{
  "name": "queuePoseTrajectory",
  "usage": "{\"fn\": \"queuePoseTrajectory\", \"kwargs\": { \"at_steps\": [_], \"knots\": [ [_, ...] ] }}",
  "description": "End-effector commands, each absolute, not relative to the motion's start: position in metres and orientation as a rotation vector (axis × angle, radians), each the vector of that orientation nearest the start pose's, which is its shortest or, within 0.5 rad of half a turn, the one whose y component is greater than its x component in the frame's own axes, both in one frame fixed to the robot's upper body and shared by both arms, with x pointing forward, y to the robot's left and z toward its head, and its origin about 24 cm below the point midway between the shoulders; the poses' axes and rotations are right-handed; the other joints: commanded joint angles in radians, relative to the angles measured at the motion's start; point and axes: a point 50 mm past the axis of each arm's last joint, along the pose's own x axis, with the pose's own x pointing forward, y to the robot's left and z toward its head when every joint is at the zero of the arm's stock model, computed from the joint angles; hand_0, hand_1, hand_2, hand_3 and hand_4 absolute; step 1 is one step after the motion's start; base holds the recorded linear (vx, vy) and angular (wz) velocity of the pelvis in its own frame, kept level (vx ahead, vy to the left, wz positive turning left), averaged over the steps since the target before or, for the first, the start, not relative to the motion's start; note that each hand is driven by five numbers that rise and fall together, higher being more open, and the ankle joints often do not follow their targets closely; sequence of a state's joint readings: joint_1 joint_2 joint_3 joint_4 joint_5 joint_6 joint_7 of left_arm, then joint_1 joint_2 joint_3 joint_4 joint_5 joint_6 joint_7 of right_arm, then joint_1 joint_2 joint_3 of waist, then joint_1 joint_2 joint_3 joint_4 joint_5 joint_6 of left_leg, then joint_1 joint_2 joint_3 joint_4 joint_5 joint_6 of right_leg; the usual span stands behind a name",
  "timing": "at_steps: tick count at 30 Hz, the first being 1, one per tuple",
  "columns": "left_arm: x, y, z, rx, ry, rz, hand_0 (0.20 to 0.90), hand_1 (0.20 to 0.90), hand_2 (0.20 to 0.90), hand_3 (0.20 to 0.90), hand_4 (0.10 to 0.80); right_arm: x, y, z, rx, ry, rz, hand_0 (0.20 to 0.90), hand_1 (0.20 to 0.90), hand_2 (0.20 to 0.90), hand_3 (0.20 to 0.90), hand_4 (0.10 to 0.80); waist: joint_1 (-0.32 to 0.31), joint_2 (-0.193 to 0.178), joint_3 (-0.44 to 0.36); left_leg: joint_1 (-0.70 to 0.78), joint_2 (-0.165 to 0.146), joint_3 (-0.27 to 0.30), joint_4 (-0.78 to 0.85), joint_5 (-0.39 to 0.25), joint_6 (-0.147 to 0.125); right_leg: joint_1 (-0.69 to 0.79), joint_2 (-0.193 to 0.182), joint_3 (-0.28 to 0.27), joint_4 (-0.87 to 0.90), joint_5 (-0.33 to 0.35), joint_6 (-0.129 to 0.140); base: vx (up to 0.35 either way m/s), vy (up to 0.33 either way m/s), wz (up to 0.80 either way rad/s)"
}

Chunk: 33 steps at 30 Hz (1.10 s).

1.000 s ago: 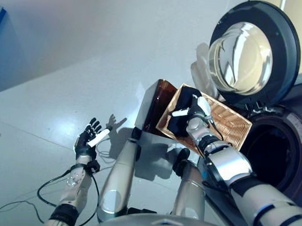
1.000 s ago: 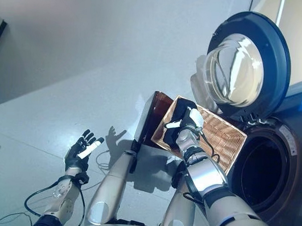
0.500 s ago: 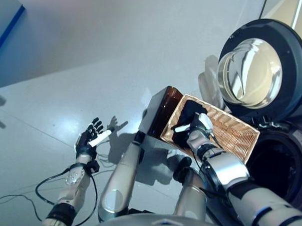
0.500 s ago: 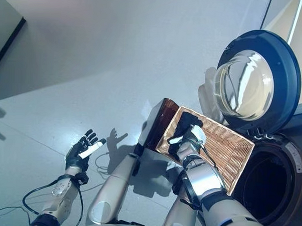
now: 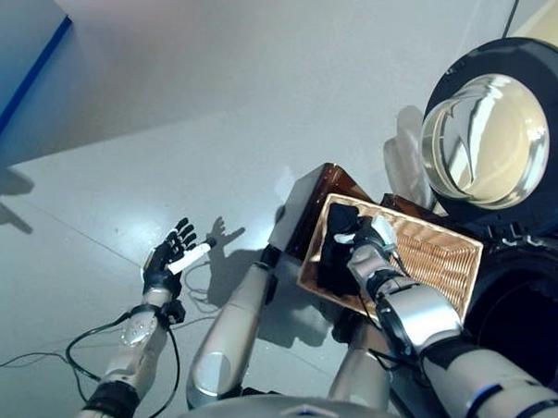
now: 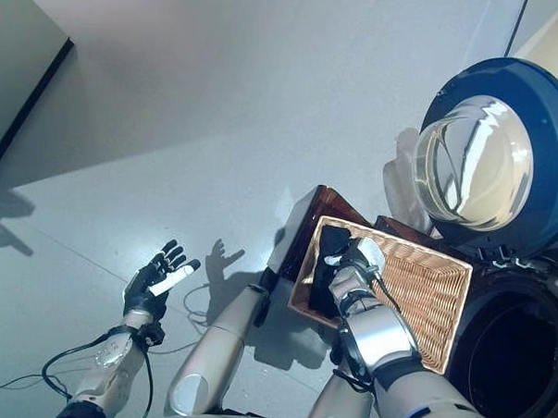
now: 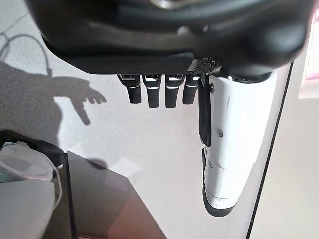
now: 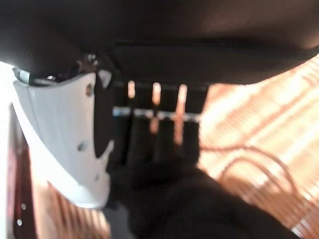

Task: Pick up the clothes and place them into the washing machine

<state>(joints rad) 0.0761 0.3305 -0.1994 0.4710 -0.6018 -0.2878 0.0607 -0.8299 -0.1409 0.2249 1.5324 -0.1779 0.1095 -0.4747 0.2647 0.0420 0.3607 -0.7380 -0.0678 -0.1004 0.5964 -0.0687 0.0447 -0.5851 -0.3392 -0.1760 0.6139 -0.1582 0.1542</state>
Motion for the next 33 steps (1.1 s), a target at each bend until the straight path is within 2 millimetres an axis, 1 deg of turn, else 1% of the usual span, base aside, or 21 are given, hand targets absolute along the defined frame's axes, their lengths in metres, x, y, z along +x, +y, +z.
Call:
{"fn": "queuePoseTrajectory", "kwargs": {
  "at_steps": [1, 7, 8, 9, 11, 12, 13, 14, 15, 16, 18, 21, 23, 25, 26, 27, 28, 29, 31, 33],
  "knots": [
    [0.212, 0.230, -0.026, -0.147, 0.174, 0.127, 0.900, 0.900, 0.900, 0.900, 0.800, 0.339, -0.198, -0.009, -0.717, 0.599, -0.345, 0.200, 0.200, 0.200, 0.200, 0.300, 0.030, 0.039, -0.015, -0.031, 0.017, 0.035, 0.071, -0.053, -0.024, -0.064, 0.016, 0.011, 0.004, 0.126, -0.032, -0.011, -0.004, 0.05],
    [0.212, 0.231, -0.027, -0.141, 0.180, 0.123, 0.900, 0.900, 0.900, 0.900, 0.800, 0.341, -0.203, -0.007, -0.646, 0.599, -0.378, 0.200, 0.200, 0.200, 0.200, 0.300, 0.030, 0.039, -0.020, -0.038, 0.016, 0.037, 0.078, -0.057, -0.022, -0.072, 0.014, 0.010, 0.009, 0.127, -0.031, -0.021, 0.004, 0.06],
    [0.211, 0.232, -0.028, -0.139, 0.185, 0.125, 0.900, 0.900, 0.900, 0.900, 0.800, 0.342, -0.204, -0.005, -0.591, 0.591, -0.403, 0.200, 0.200, 0.200, 0.200, 0.300, 0.029, 0.039, -0.022, -0.036, 0.017, 0.038, 0.077, -0.057, -0.021, -0.073, 0.015, 0.011, 0.010, 0.125, -0.031, 0.000, 0.000, 0.00],
    [0.211, 0.232, -0.028, -0.139, 0.185, 0.125, 0.900, 0.900, 0.900, 0.900, 0.800, 0.342, -0.204, -0.005, -0.591, 0.591, -0.403, 0.200, 0.200, 0.200, 0.200, 0.300, 0.029, 0.039, -0.022, -0.036, 0.017, 0.038, 0.077, -0.057, -0.021, -0.073, 0.015, 0.012, 0.011, 0.125, -0.031, 0.000, 0.000, 0.00],
    [0.210, 0.233, -0.029, -0.138, 0.189, 0.138, 0.900, 0.900, 0.900, 0.900, 0.800, 0.347, -0.207, 0.003, -0.388, 0.539, -0.476, 0.200, 0.200, 0.200, 0.200, 0.300, 0.023, 0.035, -0.024, -0.028, 0.021, 0.039, 0.072, -0.056, -0.021, -0.071, 0.015, 0.015, 0.009, 0.124, -0.030, 0.000, 0.000, 0.00],
    [0.210, 0.233, -0.029, -0.138, 0.189, 0.138, 0.900, 0.900, 0.900, 0.900, 0.800, 0.347, -0.207, 0.003, -0.388, 0.539, -0.477, 0.200, 0.200, 0.200, 0.200, 0.300, 0.023, 0.035, -0.024, -0.028, 0.021, 0.040, 0.072, -0.056, -0.021, -0.070, 0.015, 0.015, 0.010, 0.124, -0.030, 0.000, 0.000, 0.00],
    [0.209, 0.237, -0.028, -0.147, 0.180, 0.172, 0.900, 0.900, 0.900, 0.900, 0.800, 0.343, -0.218, 0.001, -0.215, 0.473, -0.533, 0.200, 0.200, 0.200, 0.200, 0.300, 0.005, 0.025, -0.020, -0.020, 0.027, 0.047, 0.069, -0.057, -0.022, -0.070, 0.019, 0.022, 0.007, 0.125, -0.030, 0.000, 0.000, 0.00],
    [0.208, 0.237, -0.029, -0.147, 0.181, 0.172, 0.900, 0.900, 0.900, 0.900, 0.800, 0.343, -0.219, 0.001, -0.215, 0.475, -0.534, 0.200, 0.200, 0.200, 0.200, 0.300, 0.005, 0.025, -0.021, -0.020, 0.027, 0.047, 0.068, -0.057, -0.022, -0.071, 0.019, 0.022, 0.007, 0.125, -0.030, -0.010, 0.043, 0.00],
    [0.212, 0.237, -0.026, -0.162, 0.161, 0.189, 0.900, 0.900, 0.900, 0.900, 0.800, 0.329, -0.207, -0.018, -0.147, 0.482, -0.542, 0.200, 0.200, 0.200, 0.200, 0.300, -0.012, 0.016, -0.016, -0.017, 0.033, 0.054, 0.068, -0.057, -0.022, -0.074, 0.022, 0.029, 0.005, 0.129, -0.031, -0.019, 0.036, -0.02],
    [0.213, 0.237, -0.026, -0.161, 0.155, 0.202, 0.900, 0.900, 0.900, 0.900, 0.800, 0.326, -0.210, -0.020, -0.055, 0.472, -0.567, 0.200, 0.200, 0.200, 0.200, 0.300, -0.023, 0.011, -0.011, -0.017, 0.034, 0.056, 0.072, -0.058, -0.023, -0.076, 0.026, 0.034, 0.007, 0.129, -0.032, -0.032, 0.046, -0.11],
    [0.212, 0.238, -0.030, -0.166, 0.167, 0.235, 0.900, 0.900, 0.900, 0.900, 0.800, 0.328, -0.210, -0.016, 0.076, 0.408, -0.570, 0.200, 0.200, 0.200, 0.200, 0.300, -0.041, 0.000, -0.005, -0.019, 0.038, 0.060, 0.077, -0.059, -0.026, -0.082, 0.029, 0.041, 0.008, 0.128, -0.036, -0.030, 0.027, -0.18],
    [0.211, 0.242, -0.031, -0.188, 0.168, 0.272, 0.900, 0.900, 0.900, 0.900, 0.800, 0.331, -0.211, -0.009, 0.134, 0.336, -0.553, 0.200, 0.200, 0.200, 0.200, 0.300, -0.059, -0.013, 0.003, -0.026, 0.042, 0.062, 0.081, -0.058, -0.032, -0.086, 0.036, 0.044, 0.006, 0.129, -0.041, -0.032, 0.002, -0.19],
    [0.210, 0.243, -0.031, -0.202, 0.165, 0.286, 0.900, 0.900, 0.900, 0.900, 0.800, 0.329, -0.217, -0.006, 0.146, 0.304, -0.540, 0.200, 0.200, 0.200, 0.200, 0.300, -0.073, -0.024, 0.009, -0.026, 0.048, 0.064, 0.080, -0.059, -0.035, -0.085, 0.040, 0.045, 0.000, 0.131, -0.044, -0.022, -0.012, -0.19],
    [0.208, 0.244, -0.032, -0.205, 0.170, 0.286, 0.900, 0.900, 0.900, 0.900, 0.800, 0.325, -0.221, -0.012, 0.050, 0.333, -0.501, 0.200, 0.200, 0.200, 0.200, 0.300, -0.078, -0.030, 0.013, -0.026, 0.050, 0.065, 0.077, -0.056, -0.038, -0.086, 0.043, 0.046, -0.004, 0.132, -0.046, 0.040, -0.024, -0.11],
    [0.207, 0.244, -0.033, -0.207, 0.172, 0.282, 0.900, 0.900, 0.900, 0.900, 0.800, 0.323, -0.224, -0.014, -0.020, 0.361, -0.492, 0.200, 0.200, 0.200, 0.200, 0.300, -0.077, -0.031, 0.010, -0.017, 0.055, 0.060, 0.095, -0.098, -0.043, -0.078, 0.048, 0.051, 0.015, 0.095, -0.038, 0.000, 0.000, 0.00],
    [0.207, 0.244, -0.033, -0.208, 0.171, 0.281, 0.900, 0.900, 0.900, 0.900, 0.800, 0.325, -0.226, -0.012, -0.052, 0.362, -0.497, 0.200, 0.200, 0.200, 0.200, 0.300, -0.078, -0.032, 0.013, -0.027, 0.051, 0.063, 0.075, -0.056, -0.039, -0.083, 0.044, 0.043, -0.007, 0.131, -0.047, 0.000, 0.000, 0.00],
    [0.206, 0.244, -0.034, -0.213, 0.172, 0.281, 0.900, 0.900, 0.900, 0.900, 0.800, 0.324, -0.231, -0.013, -0.103, 0.380, -0.507, 0.450, 0.450, 0.450, 0.450, 0.478, -0.079, -0.033, 0.011, -0.025, 0.050, 0.062, 0.074, -0.057, -0.040, -0.081, 0.045, 0.044, -0.010, 0.131, -0.047, -0.080, -0.007, 0.00],
    [0.206, 0.244, -0.034, -0.214, 0.175, 0.282, 0.900, 0.900, 0.900, 0.900, 0.800, 0.323, -0.233, -0.013, -0.152, 0.393, -0.515, 0.900, 0.900, 0.900, 0.900, 0.800, -0.079, -0.033, 0.011, -0.025, 0.051, 0.062, 0.073, -0.057, -0.040, -0.081, 0.045, 0.044, -0.010, 0.131, -0.047, 0.000, 0.000, 0.00],
    [0.207, 0.244, -0.034, -0.209, 0.171, 0.287, 0.900, 0.900, 0.900, 0.900, 0.800, 0.324, -0.234, -0.013, -0.261, 0.405, -0.511, 0.900, 0.900, 0.900, 0.900, 0.800, -0.080, -0.033, 0.010, -0.027, 0.050, 0.063, 0.073, -0.057, -0.040, -0.081, 0.045, 0.043, -0.011, 0.134, -0.046, 0.000, 0.000, 0.00],
    [0.208, 0.244, -0.033, -0.204, 0.166, 0.293, 0.900, 0.900, 0.900, 0.900, 0.800, 0.327, -0.224, -0.012, -0.340, 0.394, -0.464, 0.900, 0.900, 0.900, 0.900, 0.800, -0.083, -0.036, 0.010, -0.027, 0.051, 0.063, 0.069, -0.056, -0.040, -0.081, 0.047, 0.042, -0.015, 0.135, -0.045, 0.000, 0.000, 0.00]
  ]
}}
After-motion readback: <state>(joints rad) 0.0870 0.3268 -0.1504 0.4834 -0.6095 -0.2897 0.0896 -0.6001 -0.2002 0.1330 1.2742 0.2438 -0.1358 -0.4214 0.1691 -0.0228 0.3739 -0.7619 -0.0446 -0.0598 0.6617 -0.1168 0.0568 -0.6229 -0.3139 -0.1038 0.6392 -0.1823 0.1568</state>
